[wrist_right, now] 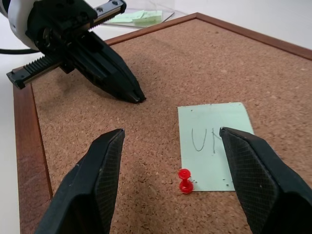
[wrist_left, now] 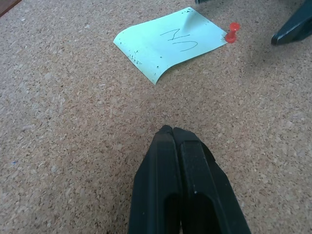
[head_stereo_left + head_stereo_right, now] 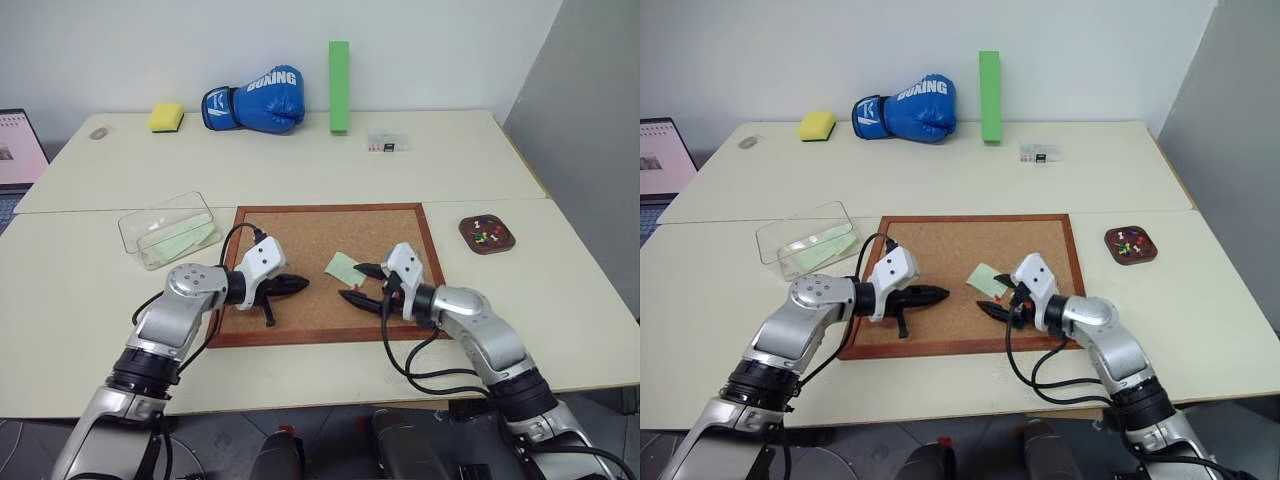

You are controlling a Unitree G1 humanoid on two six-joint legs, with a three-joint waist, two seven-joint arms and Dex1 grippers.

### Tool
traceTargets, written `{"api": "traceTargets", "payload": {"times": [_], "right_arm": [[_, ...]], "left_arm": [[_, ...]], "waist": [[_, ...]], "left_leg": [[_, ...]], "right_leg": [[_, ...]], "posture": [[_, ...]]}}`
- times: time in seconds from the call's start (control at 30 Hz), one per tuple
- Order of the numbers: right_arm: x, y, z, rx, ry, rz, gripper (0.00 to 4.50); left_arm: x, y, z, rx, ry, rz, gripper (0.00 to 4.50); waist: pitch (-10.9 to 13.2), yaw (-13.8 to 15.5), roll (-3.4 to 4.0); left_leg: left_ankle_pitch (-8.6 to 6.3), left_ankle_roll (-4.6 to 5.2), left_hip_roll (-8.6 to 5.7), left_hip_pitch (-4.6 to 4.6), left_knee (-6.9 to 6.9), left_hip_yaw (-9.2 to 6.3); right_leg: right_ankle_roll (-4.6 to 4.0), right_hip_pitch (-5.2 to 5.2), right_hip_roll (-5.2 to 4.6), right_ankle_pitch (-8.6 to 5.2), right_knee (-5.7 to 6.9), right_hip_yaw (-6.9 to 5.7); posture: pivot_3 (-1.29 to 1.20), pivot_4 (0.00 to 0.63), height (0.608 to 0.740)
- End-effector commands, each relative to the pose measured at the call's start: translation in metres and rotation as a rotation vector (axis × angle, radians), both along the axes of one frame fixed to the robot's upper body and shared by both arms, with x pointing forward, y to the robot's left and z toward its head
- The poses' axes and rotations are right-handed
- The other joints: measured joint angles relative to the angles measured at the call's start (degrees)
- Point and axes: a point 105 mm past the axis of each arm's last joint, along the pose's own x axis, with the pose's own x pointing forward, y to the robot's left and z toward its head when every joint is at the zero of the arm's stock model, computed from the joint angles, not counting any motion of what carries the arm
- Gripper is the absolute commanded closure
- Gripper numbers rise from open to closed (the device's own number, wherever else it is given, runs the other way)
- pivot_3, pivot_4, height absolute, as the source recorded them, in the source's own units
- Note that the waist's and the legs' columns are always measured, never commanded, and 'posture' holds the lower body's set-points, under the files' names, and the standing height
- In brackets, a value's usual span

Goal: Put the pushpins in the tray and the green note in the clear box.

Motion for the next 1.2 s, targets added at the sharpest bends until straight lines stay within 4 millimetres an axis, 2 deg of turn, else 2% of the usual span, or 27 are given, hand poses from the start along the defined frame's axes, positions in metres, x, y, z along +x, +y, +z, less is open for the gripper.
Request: {"api": "traceTargets", "payload": {"times": [0.03,0.13,0.4,0.57,0.8,1.03,1.2], "right_arm": [[0.0,0.007,-0.004,-0.005,-0.002,0.026,1.2],[0.001,0.006,-0.009,-0.017,0.001,0.023,1.66],[0.0,0.006,-0.007,-0.004,0.003,0.025,3.49],[0.006,0.003,-0.007,-0.018,-0.015,-0.012,4.43],[0.008,0.001,0.003,-0.004,-0.041,-0.025,4.43],[0.007,0.004,0.054,0.118,-0.105,-0.021,4.43],[0.01,0.002,0.069,0.153,-0.102,-0.042,4.43]], "left_arm": [[-0.008,0.008,-0.014,0.037,0.061,0.009,4.5],[-0.008,0.008,-0.014,0.038,0.061,0.008,4.5],[-0.011,0.007,-0.015,0.04,0.063,0.002,4.5],[-0.01,0.007,-0.015,0.043,0.06,-0.002,4.5],[-0.007,0.005,-0.015,0.044,0.051,0.0,4.5],[-0.002,0.005,-0.015,0.045,0.035,0.012,4.5],[-0.002,0.004,-0.017,0.043,0.037,0.008,4.5]], "waist": [[-0.01,-0.05,-0.01],[0.0,-0.05,-0.01],[-0.01,-0.05,-0.02],[-0.01,-0.05,-0.02],[-0.01,-0.05,-0.02],[0.0,0.15,-0.01],[-0.03,0.27,-0.05]], "left_leg": [[0.0,0.0,0.0,0.01,0.0,0.0],[0.0,0.0,0.01,0.02,0.0,-0.01],[0.0,0.0,0.01,0.02,0.0,-0.01],[0.0,0.0,0.01,0.02,0.01,-0.01],[0.0,0.0,0.01,0.03,0.02,-0.01],[0.0,0.0,0.0,-0.01,0.05,-0.02],[0.0,0.0,0.0,0.04,0.05,-0.07]], "right_leg": [[0.0,0.01,0.0,0.0,0.0,0.0],[0.0,0.0,0.0,0.0,0.02,-0.01],[0.0,0.0,0.0,0.0,0.02,-0.01],[0.0,0.01,0.0,0.0,0.02,-0.02],[0.0,0.01,0.0,0.0,0.04,-0.01],[0.0,-0.01,0.0,0.0,0.08,-0.01],[0.01,0.04,0.0,0.0,0.08,-0.06]], "posture": [[0.0,0.15,0.74],[0.0,0.15,0.74],[0.0,0.15,0.74],[0.0,0.15,0.74],[0.0,0.15,0.74],[0.0,0.15,0.74],[0.0,0.15,0.74]]}}
